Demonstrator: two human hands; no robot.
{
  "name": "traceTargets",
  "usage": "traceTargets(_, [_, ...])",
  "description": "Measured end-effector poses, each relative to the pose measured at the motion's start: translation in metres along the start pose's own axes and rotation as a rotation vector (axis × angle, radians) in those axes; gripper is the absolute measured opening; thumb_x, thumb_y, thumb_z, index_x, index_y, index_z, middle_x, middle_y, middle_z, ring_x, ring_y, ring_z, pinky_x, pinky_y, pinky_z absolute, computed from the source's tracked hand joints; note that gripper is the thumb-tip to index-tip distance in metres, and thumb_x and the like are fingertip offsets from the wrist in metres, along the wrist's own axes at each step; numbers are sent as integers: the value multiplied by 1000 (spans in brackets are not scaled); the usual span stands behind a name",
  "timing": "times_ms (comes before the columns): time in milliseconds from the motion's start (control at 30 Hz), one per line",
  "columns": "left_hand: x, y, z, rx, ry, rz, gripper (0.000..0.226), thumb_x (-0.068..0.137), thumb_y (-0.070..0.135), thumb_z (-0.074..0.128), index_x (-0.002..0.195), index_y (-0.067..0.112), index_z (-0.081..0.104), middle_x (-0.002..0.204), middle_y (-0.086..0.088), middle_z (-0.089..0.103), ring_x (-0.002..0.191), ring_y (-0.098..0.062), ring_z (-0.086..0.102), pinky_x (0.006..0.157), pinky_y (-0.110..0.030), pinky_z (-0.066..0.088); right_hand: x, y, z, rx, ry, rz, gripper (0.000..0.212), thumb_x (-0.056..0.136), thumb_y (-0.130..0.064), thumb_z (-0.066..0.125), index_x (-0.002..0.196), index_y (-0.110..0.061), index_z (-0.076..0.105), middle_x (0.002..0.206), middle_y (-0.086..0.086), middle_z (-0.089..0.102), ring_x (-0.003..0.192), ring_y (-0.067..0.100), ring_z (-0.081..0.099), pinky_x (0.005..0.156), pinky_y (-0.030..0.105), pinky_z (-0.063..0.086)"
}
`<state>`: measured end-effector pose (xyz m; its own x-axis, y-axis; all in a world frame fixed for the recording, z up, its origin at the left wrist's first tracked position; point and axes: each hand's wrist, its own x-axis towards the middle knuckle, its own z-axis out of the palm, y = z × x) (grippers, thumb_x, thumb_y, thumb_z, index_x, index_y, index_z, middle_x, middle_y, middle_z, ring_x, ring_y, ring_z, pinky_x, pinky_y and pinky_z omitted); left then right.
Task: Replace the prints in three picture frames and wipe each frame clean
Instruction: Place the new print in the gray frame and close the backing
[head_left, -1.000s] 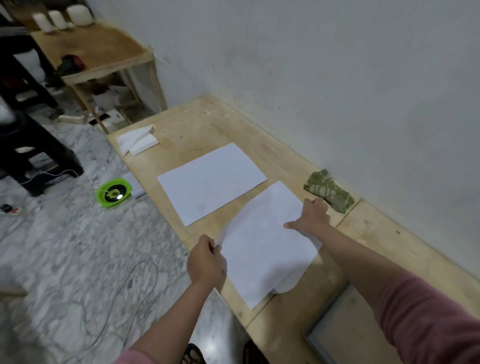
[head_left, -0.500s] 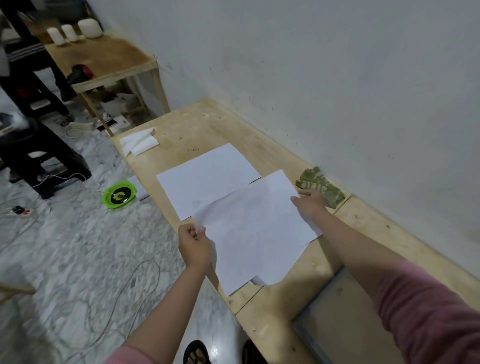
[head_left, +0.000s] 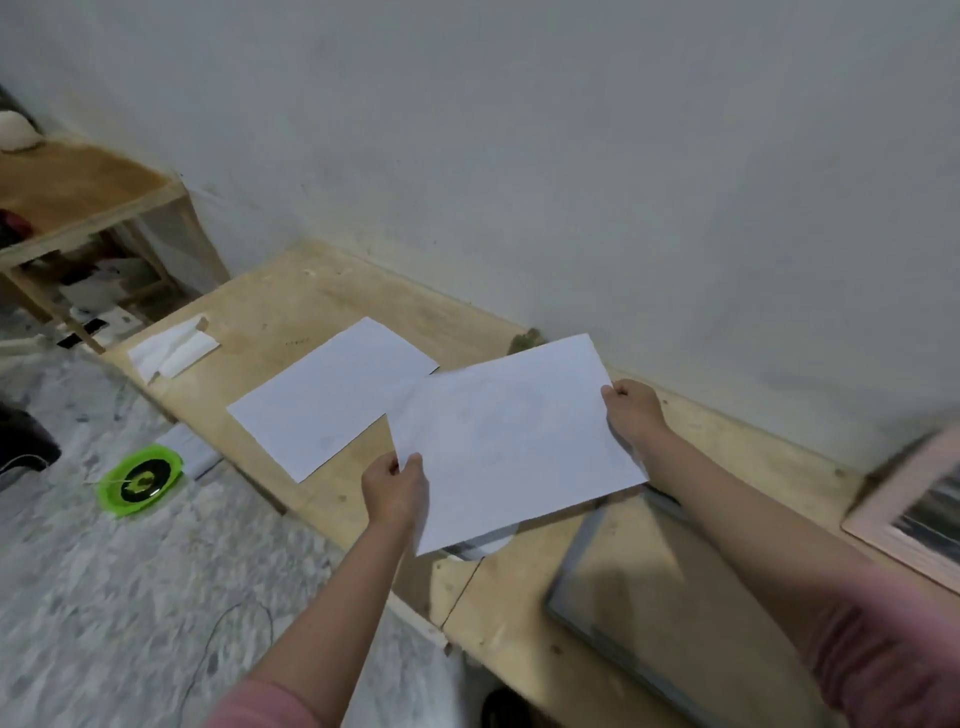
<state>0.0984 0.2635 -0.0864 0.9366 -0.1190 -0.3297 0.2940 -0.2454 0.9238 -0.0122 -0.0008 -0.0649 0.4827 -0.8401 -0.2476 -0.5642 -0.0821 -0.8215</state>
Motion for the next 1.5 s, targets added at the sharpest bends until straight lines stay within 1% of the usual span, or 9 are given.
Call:
traceTargets(233, [-30,-4,56,232,-352,185,42,88,5,51,59,16,23,59,-2,22,56,-16,23,50,-24,17,-92,80,-80,97,364,188,35,96,-16,45,61,-14,41,64,2,46,60,17,41,55,29,32])
traceTargets(500, [-84,-33,113,491,-622,269,17,82,7,58,66,8,51,65,-3,50,62,-19,46,53,-23,33,-189,167,-130,150,619,441,34,96,-15,45,62,-12,42,66,6,48,65,22,45,54,29,31])
traceTargets(700, [-97,-49,126,693,-670,491,27,79,0,53,59,13,42,59,1,44,64,-22,43,49,-21,29,-219,197,-135,129,540,469,18,89,0,46,78,-7,59,75,8,55,63,19,48,53,28,34])
traceTargets(800, [-97,-52,127,712,-679,545,14,79,0,54,71,10,51,66,-1,53,66,-21,49,50,-22,31,-223,206,-132,84,555,448,15,86,-2,55,100,-5,60,93,7,61,82,22,56,67,27,40])
traceTargets(933, [-93,-59,126,734,-684,598,14,81,3,56,91,12,58,78,-5,61,73,-23,57,59,-28,40,-222,212,-128,25,543,353,19,82,2,56,99,-4,61,77,4,55,76,22,52,63,28,37])
traceTargets(1067, [-93,-63,129,769,-695,636,20,84,3,53,97,11,65,91,-3,62,79,-16,54,67,-25,38,-214,224,-123,-97,498,351,32,86,1,53,118,2,59,109,16,55,102,29,55,82,26,37])
traceTargets(1300, [-85,-62,136,919,-698,745,19,82,1,47,81,6,66,86,-5,51,84,-26,57,58,-25,32,-209,237,-114,-377,423,259,14,86,1,47,97,-5,53,99,6,40,87,23,44,70,24,35])
traceTargets(1400, [-91,-62,132,989,-649,843,14,80,6,55,83,8,70,95,-7,51,85,-26,55,60,-26,35,-208,236,-104,-418,593,186,24,60,19,40,67,-3,47,80,13,48,67,29,46,49,27,32])
traceTargets(1500, [-96,-68,130,1076,-612,1048,9,71,17,66,75,9,68,96,-11,56,80,-33,57,61,-31,37,-206,233,-91,-514,471,129,34,56,12,57,88,0,62,108,25,62,90,42,61,66,39,53])
